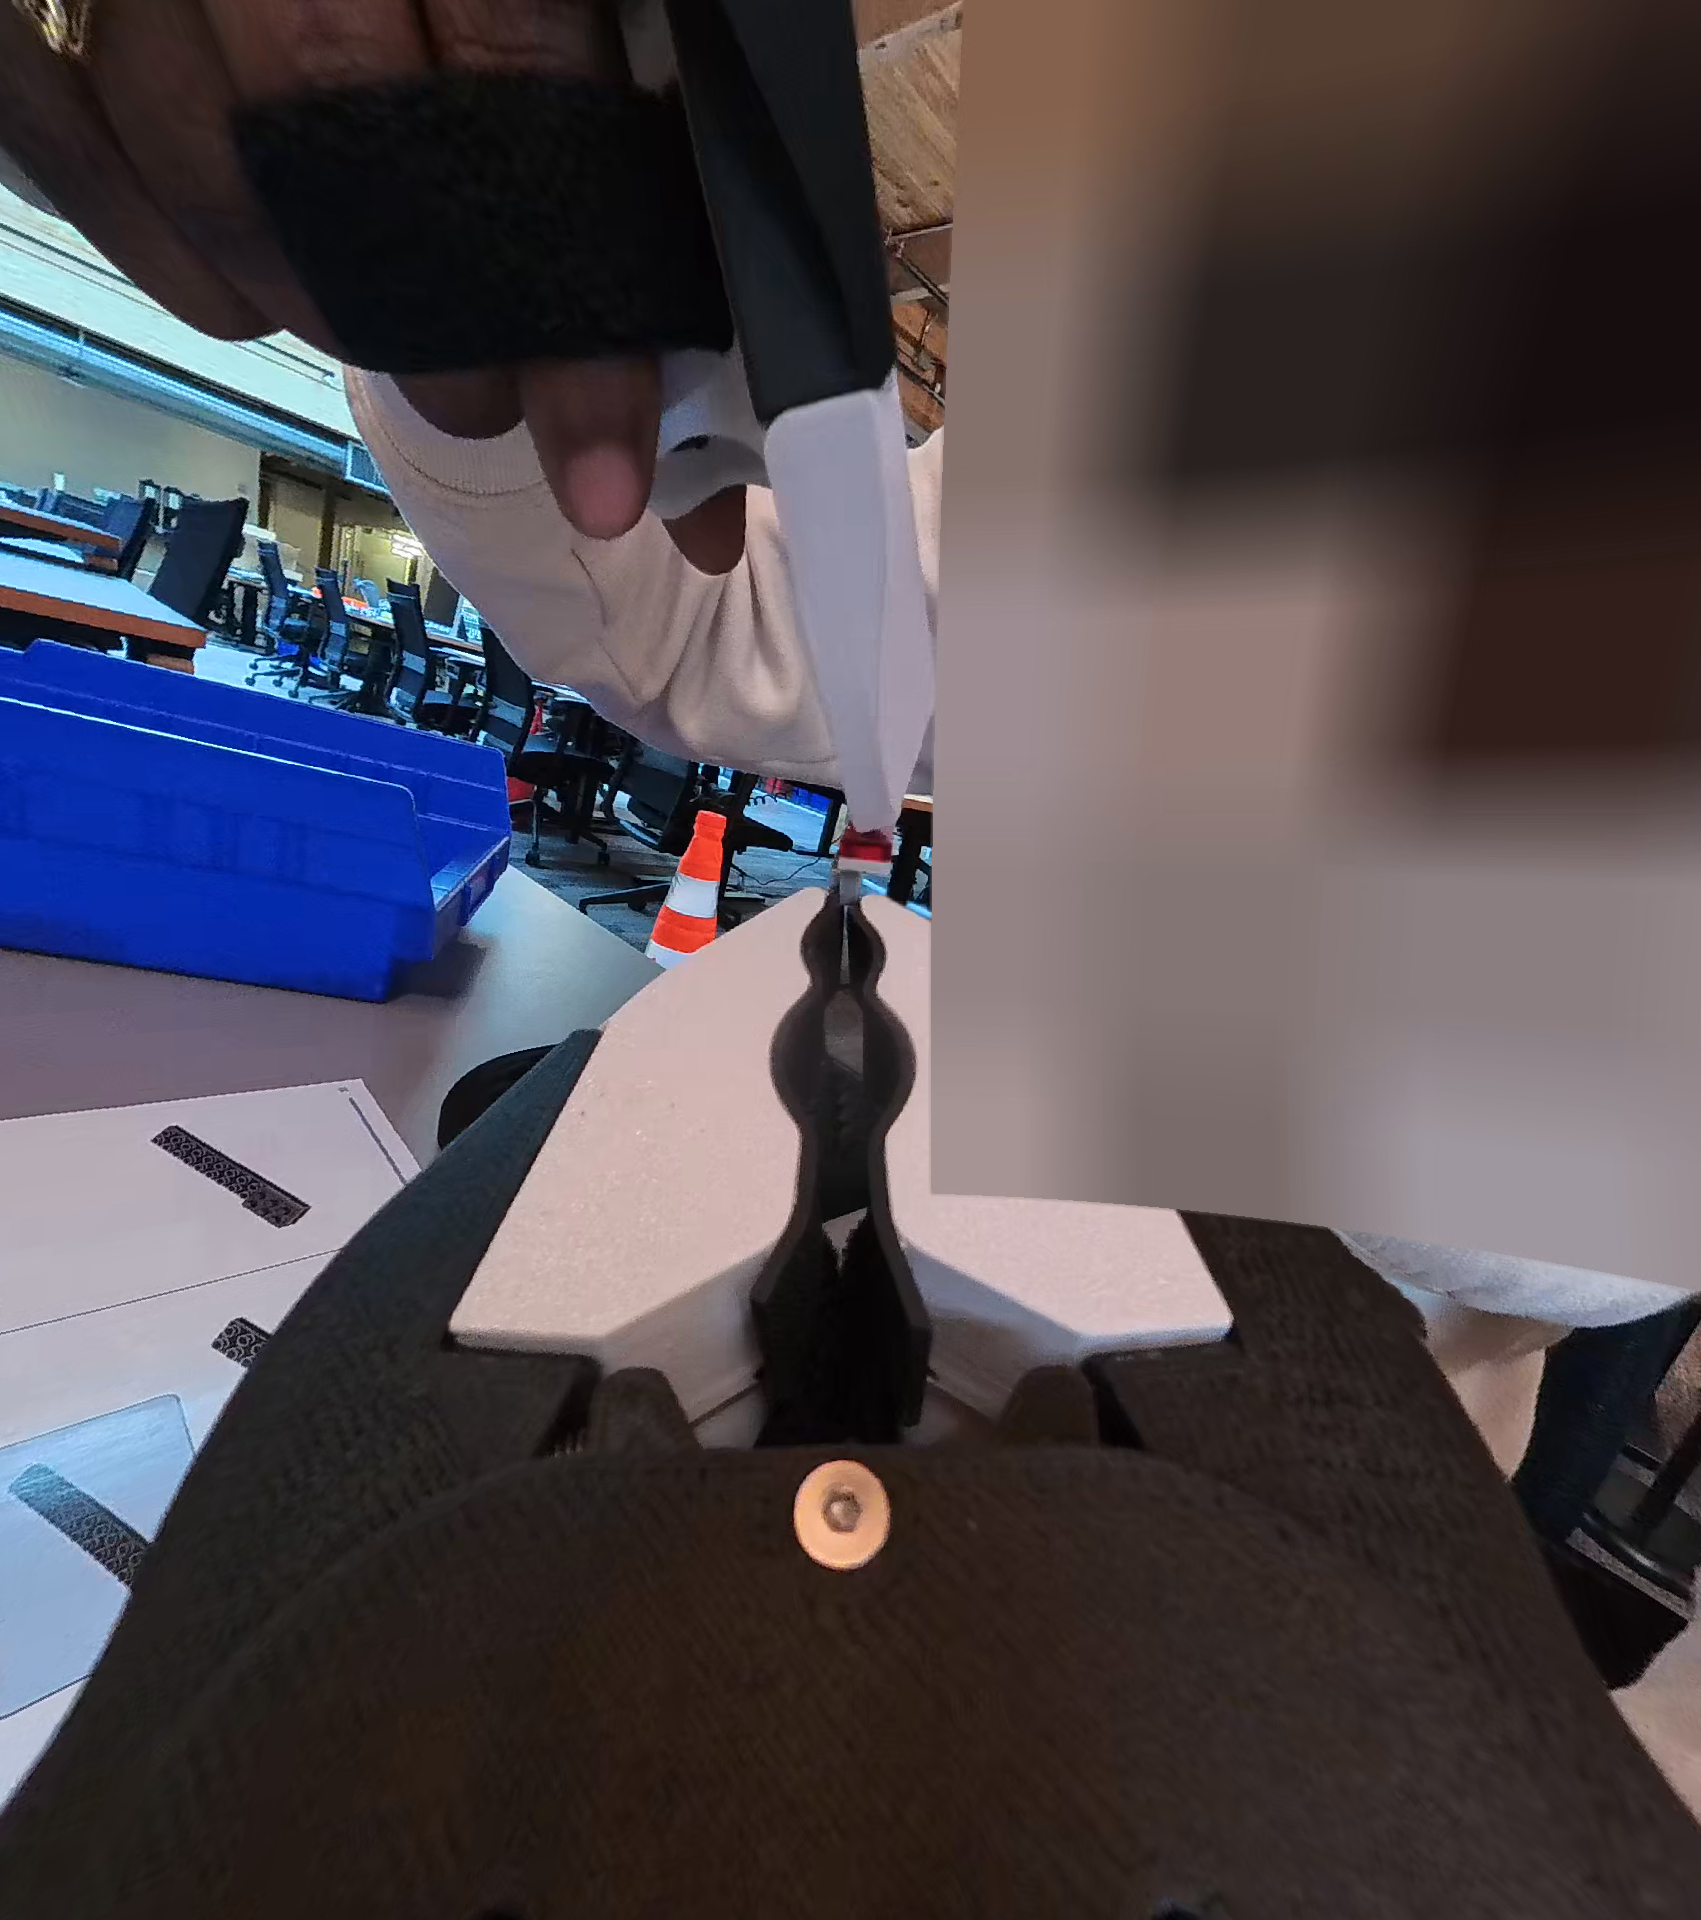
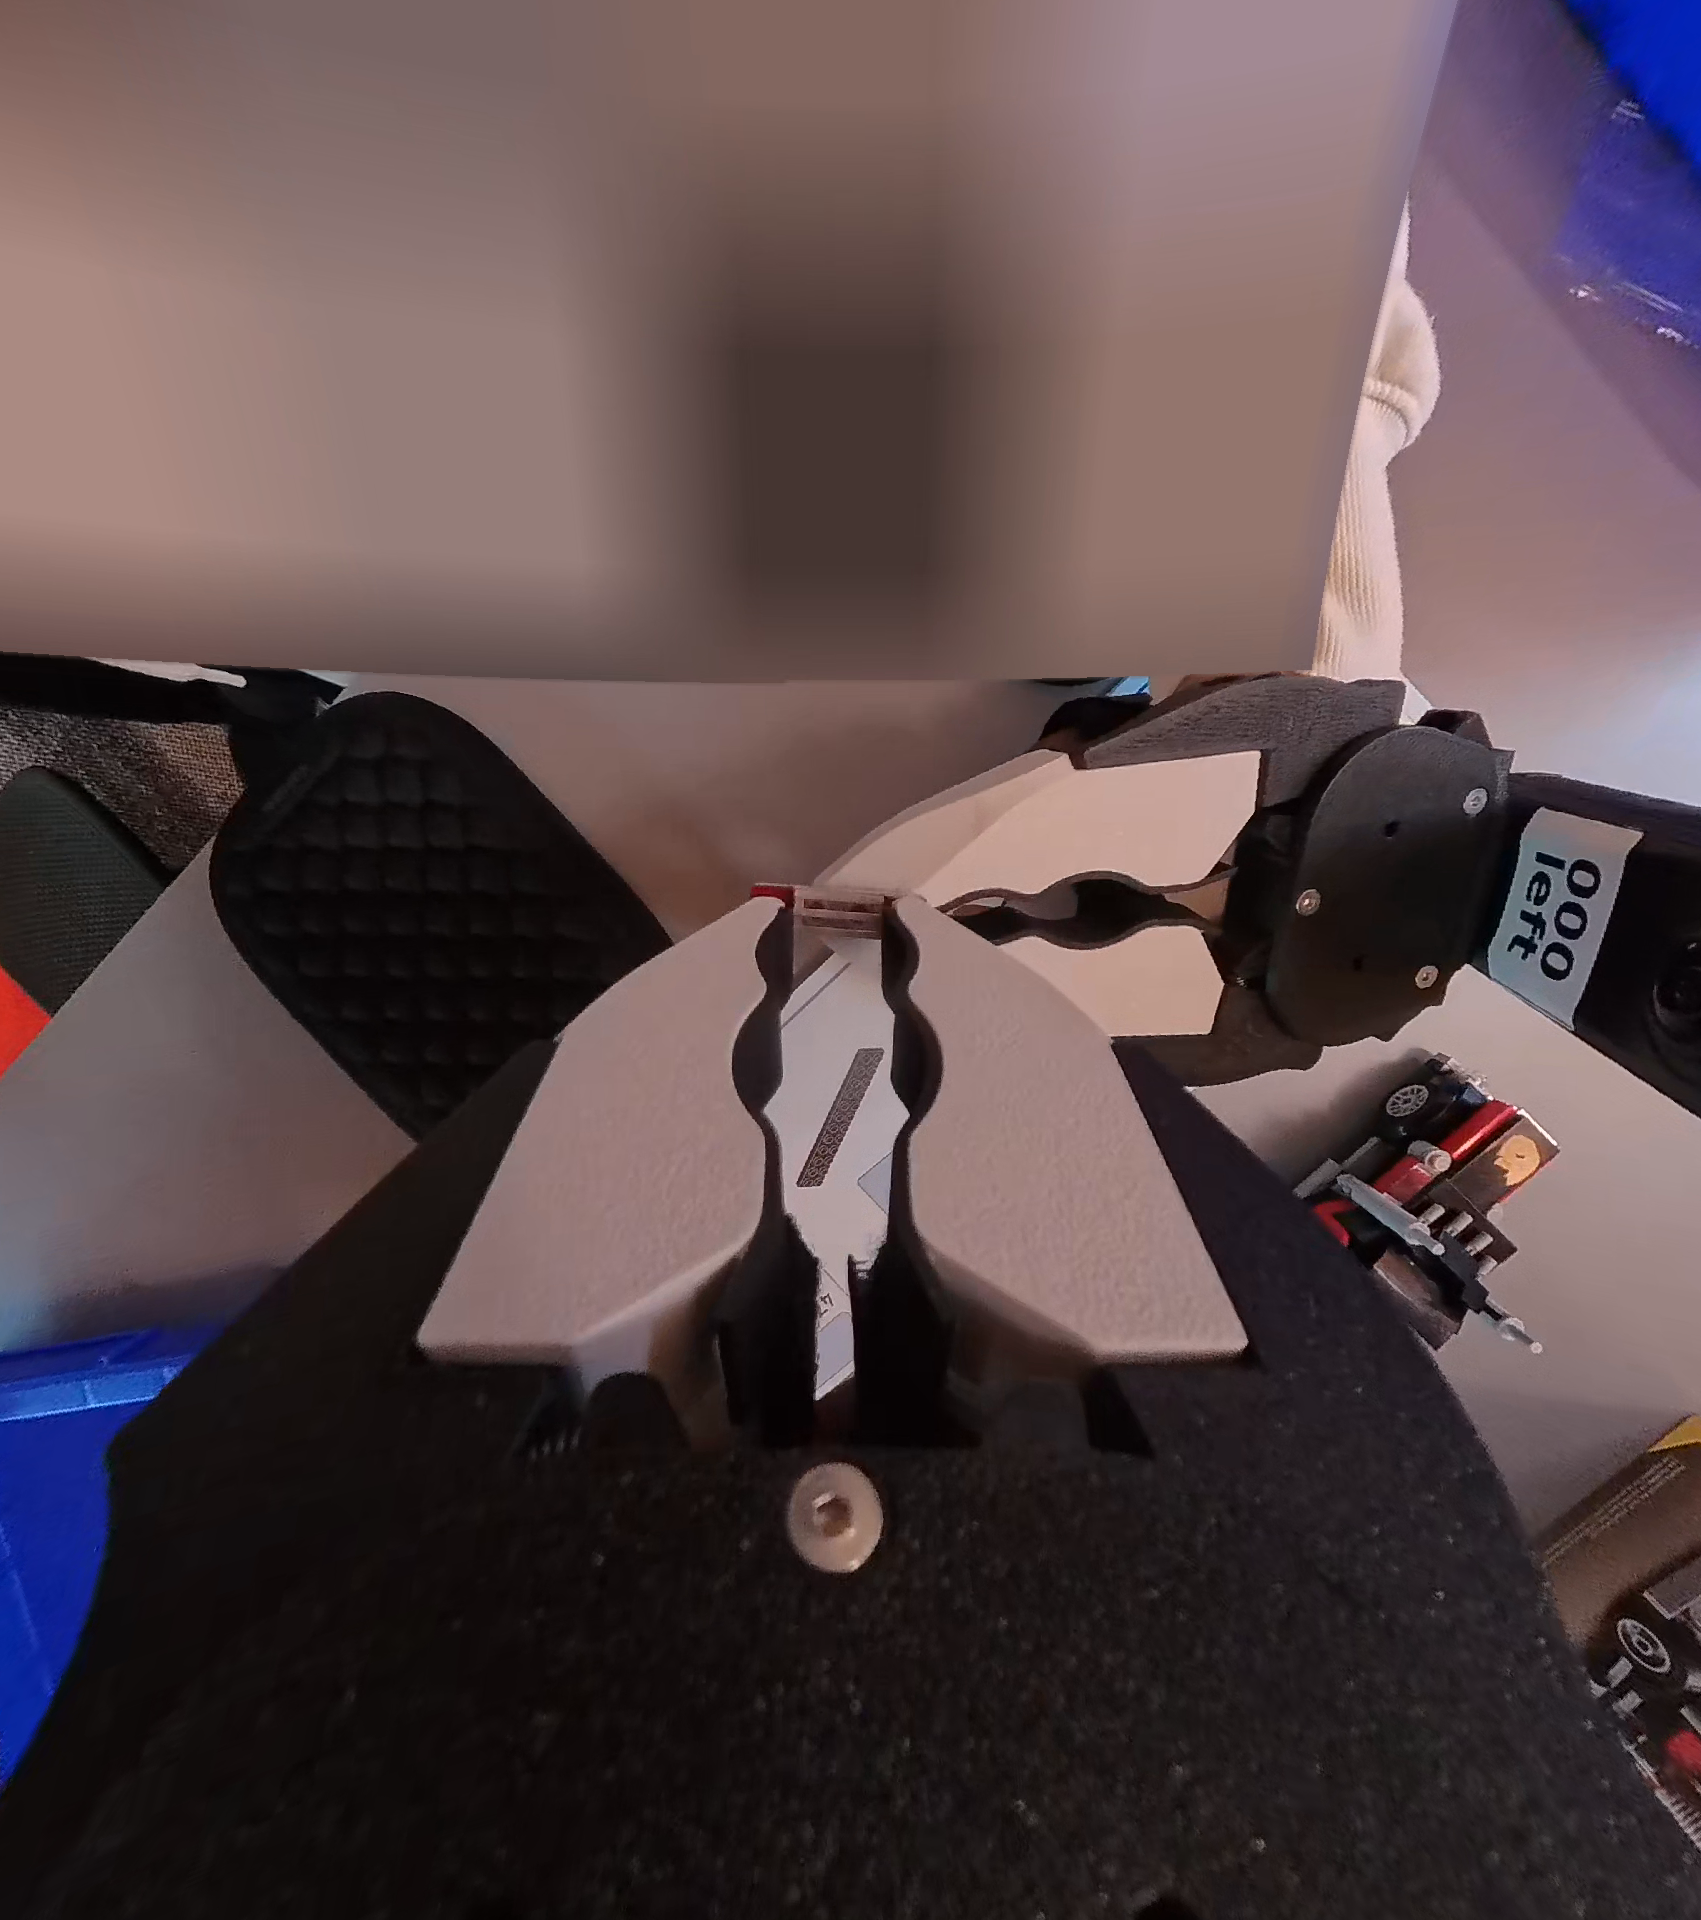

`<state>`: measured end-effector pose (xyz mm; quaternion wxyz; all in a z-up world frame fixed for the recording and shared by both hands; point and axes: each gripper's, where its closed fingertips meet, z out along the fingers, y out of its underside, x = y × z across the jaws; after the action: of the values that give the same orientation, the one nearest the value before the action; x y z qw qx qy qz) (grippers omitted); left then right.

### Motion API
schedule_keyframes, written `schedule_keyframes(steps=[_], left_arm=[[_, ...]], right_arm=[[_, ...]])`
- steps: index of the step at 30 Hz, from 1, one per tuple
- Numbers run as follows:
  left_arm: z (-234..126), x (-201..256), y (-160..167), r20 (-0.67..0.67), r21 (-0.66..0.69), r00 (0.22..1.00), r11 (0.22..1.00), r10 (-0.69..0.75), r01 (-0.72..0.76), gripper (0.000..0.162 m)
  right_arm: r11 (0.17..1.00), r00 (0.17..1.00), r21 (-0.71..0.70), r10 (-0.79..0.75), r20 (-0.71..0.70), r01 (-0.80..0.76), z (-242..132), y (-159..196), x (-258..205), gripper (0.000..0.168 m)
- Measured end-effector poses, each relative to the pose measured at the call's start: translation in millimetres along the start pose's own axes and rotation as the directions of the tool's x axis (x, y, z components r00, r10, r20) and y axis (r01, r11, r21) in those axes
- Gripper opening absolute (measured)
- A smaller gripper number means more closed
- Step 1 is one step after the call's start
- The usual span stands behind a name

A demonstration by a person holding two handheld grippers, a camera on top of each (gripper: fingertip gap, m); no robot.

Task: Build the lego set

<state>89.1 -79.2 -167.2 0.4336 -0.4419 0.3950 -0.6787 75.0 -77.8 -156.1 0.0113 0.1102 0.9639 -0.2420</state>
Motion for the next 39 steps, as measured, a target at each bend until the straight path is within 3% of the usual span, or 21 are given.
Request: schedule_keyframes(steps=[39], left_arm=[[-0.4, -2.0, 0.5, 0.007, -0.002, 1.000, 1.000, -0.003, 0.003, 0.001]], right_arm=[[1.000, 1.000, 0.011, 0.019, 0.000, -0.019, 1.1, 2.4, 1.7, 0.018]])
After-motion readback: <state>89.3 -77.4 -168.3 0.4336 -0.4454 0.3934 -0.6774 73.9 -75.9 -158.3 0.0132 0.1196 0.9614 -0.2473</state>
